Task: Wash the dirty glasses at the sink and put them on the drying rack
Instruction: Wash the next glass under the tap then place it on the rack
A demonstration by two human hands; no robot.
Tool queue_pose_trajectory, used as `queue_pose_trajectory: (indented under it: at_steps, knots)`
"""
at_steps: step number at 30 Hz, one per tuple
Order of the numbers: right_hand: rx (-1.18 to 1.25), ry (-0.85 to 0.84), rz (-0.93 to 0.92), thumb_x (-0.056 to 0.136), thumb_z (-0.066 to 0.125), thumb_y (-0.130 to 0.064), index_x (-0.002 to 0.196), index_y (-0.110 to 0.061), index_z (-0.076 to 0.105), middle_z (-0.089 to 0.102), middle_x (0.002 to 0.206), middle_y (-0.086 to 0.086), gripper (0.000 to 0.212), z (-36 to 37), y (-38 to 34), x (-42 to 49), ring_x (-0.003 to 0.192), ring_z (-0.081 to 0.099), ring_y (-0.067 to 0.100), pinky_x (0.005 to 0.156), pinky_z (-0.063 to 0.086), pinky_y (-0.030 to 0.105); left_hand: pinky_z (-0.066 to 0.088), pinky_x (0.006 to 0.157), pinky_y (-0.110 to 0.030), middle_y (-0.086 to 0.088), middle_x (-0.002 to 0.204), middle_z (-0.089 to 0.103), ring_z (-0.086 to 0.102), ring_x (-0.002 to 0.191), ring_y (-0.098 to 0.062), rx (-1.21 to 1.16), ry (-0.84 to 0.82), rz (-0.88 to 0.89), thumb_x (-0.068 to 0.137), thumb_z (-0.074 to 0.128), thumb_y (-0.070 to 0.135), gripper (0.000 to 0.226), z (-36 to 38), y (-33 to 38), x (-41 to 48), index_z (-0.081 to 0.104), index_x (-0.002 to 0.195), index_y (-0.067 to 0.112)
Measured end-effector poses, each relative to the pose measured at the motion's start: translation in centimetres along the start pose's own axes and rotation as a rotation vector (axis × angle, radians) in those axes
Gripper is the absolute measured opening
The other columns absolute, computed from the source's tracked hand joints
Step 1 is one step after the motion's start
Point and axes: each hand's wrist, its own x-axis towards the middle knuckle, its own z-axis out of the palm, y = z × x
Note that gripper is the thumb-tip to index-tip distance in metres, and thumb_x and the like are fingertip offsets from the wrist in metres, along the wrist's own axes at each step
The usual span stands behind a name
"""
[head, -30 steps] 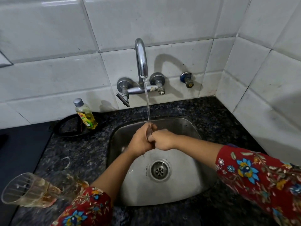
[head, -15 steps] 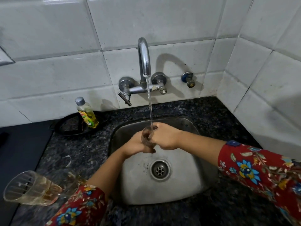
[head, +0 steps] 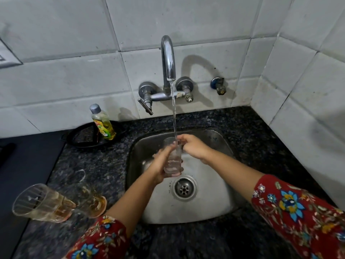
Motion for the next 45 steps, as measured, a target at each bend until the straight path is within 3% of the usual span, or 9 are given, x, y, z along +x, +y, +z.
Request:
queue_pose_trajectory:
  at_steps: [4, 9, 11, 19, 22, 25, 29, 40, 45]
  knots:
    - [0.021, -0.03, 0.067, 0.096, 0.045, -0.015, 0.111, -0.012, 0.062, 0.066, 0.11, 0.007, 0.024, 1.6, -0.5, -0.4, 0.102, 0.061, 0.022, 0.092, 0.047, 0.035, 0.058, 0.052, -0.03, -0.013, 0.07, 0.071, 0.065, 0.074, -0.021, -0.672, 0.054, -0.199, 0.089, 0.056, 0.049, 0.044, 0.8, 0.4, 1.2, 0.064, 0.093, 0.006]
    - [0.074, 0.063, 0.053, 0.096, 0.041, -0.013, 0.12, -0.011, 0.059, 0.064, 0.113, 0.005, 0.03, 1.4, -1.7, -0.7, 0.103, 0.06, 0.02, 0.091, 0.046, 0.032, 0.059, 0.064, -0.035, -0.014, 0.086, 0.068, 0.064, 0.083, -0.023, -0.811, 0.116, -0.118, 0.092, 0.048, 0.053, 0.053, 1.6, 2.1, 2.6, 0.063, 0.099, 0.003]
    - [0.056, 0.026, 0.039, 0.09, 0.048, -0.011, 0.117, -0.014, 0.06, 0.065, 0.113, 0.004, 0.03, 0.8, -1.8, -0.9, 0.103, 0.06, 0.019, 0.093, 0.048, 0.033, 0.056, 0.084, -0.037, -0.013, 0.091, 0.066, 0.063, 0.085, -0.022, -0.723, 0.104, -0.091, 0.092, 0.047, 0.054, 0.054, 1.6, 2.8, 2.7, 0.062, 0.104, 0.003]
    - [-0.137, 0.013, 0.113, 0.068, 0.072, -0.009, 0.134, -0.017, 0.031, 0.055, 0.119, 0.007, 0.078, 1.0, -0.5, -1.8, 0.099, 0.059, 0.022, 0.06, 0.052, 0.028, 0.054, 0.067, -0.036, -0.008, 0.11, 0.061, 0.064, 0.09, -0.02, -0.168, 0.194, 0.115, 0.089, 0.065, 0.024, 0.056, 2.7, 2.1, 0.5, 0.03, 0.132, 0.025]
    - [0.0, 0.1, 0.144, 0.072, 0.077, -0.019, 0.134, -0.012, 0.031, 0.055, 0.12, 0.006, 0.077, 1.7, -0.1, -1.8, 0.102, 0.058, 0.022, 0.073, 0.055, 0.033, 0.052, 0.075, -0.033, -0.01, 0.125, 0.061, 0.063, 0.104, -0.022, 0.014, 0.095, 0.116, 0.093, 0.055, 0.034, 0.058, 2.0, 2.7, 0.2, 0.029, 0.144, 0.022]
    - [0.056, 0.107, 0.073, 0.064, 0.084, -0.011, 0.126, -0.013, 0.036, 0.056, 0.12, 0.005, 0.078, 2.4, 0.0, -1.9, 0.107, 0.056, 0.022, 0.089, 0.052, 0.039, 0.035, 0.109, -0.041, -0.007, 0.153, 0.031, 0.038, 0.136, -0.026, 0.15, 0.267, 0.265, 0.098, 0.046, 0.034, 0.067, 1.3, 4.7, 0.0, 0.009, 0.153, 0.022]
    - [0.126, 0.131, -0.017, 0.063, 0.081, -0.003, 0.119, -0.017, 0.038, 0.059, 0.113, 0.005, 0.072, 2.6, -1.0, -2.1, 0.103, 0.057, 0.02, 0.082, 0.049, 0.03, 0.012, 0.121, -0.042, 0.001, 0.162, 0.0, 0.009, 0.148, -0.022, 0.254, 0.408, 0.568, 0.101, 0.041, 0.024, 0.07, 0.9, 8.4, -0.6, -0.006, 0.152, 0.025]
    - [0.329, 0.064, -0.143, 0.063, 0.078, 0.007, 0.122, -0.022, 0.044, 0.06, 0.113, 0.001, 0.075, 0.9, -0.7, -2.1, 0.107, 0.058, 0.02, 0.084, 0.052, 0.034, 0.012, 0.113, -0.025, 0.003, 0.162, 0.001, 0.01, 0.148, -0.016, 0.512, 0.465, 0.695, 0.098, 0.037, 0.009, 0.069, 1.3, 10.0, 0.2, -0.002, 0.153, 0.019]
    - [0.299, 0.022, -0.116, 0.059, 0.084, -0.001, 0.124, -0.024, 0.043, 0.058, 0.113, -0.003, 0.08, 0.2, 0.1, -2.4, 0.106, 0.056, 0.014, 0.088, 0.049, 0.028, 0.017, 0.12, -0.039, -0.002, 0.159, 0.02, 0.02, 0.145, -0.019, 0.521, 0.465, 0.731, 0.1, 0.042, 0.021, 0.061, 0.2, 8.3, -0.8, 0.011, 0.153, 0.02]
